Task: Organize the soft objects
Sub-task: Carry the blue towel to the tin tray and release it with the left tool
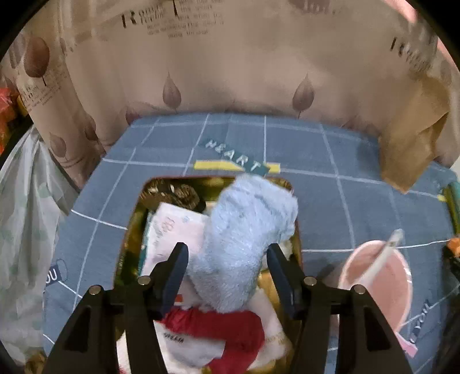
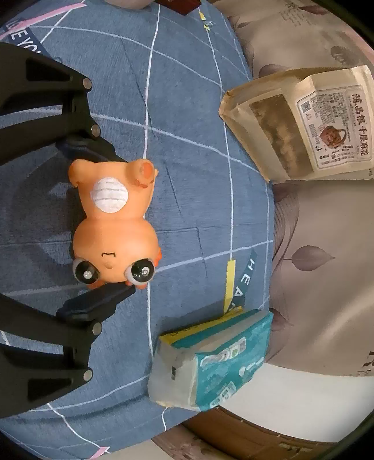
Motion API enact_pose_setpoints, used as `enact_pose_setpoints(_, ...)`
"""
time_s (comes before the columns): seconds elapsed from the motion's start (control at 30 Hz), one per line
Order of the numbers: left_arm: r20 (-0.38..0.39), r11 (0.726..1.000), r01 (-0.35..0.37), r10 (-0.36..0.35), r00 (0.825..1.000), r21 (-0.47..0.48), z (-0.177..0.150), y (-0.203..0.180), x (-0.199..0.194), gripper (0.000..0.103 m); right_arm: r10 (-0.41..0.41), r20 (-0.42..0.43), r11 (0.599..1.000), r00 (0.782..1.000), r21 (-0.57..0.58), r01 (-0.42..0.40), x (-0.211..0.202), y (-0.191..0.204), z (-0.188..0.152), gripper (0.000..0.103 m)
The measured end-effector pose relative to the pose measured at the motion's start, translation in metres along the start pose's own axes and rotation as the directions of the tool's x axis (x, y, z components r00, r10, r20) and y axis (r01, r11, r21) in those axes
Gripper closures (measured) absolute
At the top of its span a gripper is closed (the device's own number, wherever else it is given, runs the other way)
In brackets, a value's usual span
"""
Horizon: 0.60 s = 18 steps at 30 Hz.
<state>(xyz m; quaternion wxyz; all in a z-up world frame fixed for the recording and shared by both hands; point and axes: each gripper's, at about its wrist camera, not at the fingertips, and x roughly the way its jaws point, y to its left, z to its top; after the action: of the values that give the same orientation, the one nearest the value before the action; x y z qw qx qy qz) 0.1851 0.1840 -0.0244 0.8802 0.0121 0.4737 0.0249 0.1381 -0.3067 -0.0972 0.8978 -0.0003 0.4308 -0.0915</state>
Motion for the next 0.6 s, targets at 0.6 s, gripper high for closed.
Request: enact_pose_setpoints(0.6,0.149,0.980,-0.126,0.149,0.978,-0.155,-0.058,0.081,-0.103,0.033,0.306,0.167,0.926,0.937,-0.282,-0.252,-0.128,0.159,0.030,0.036)
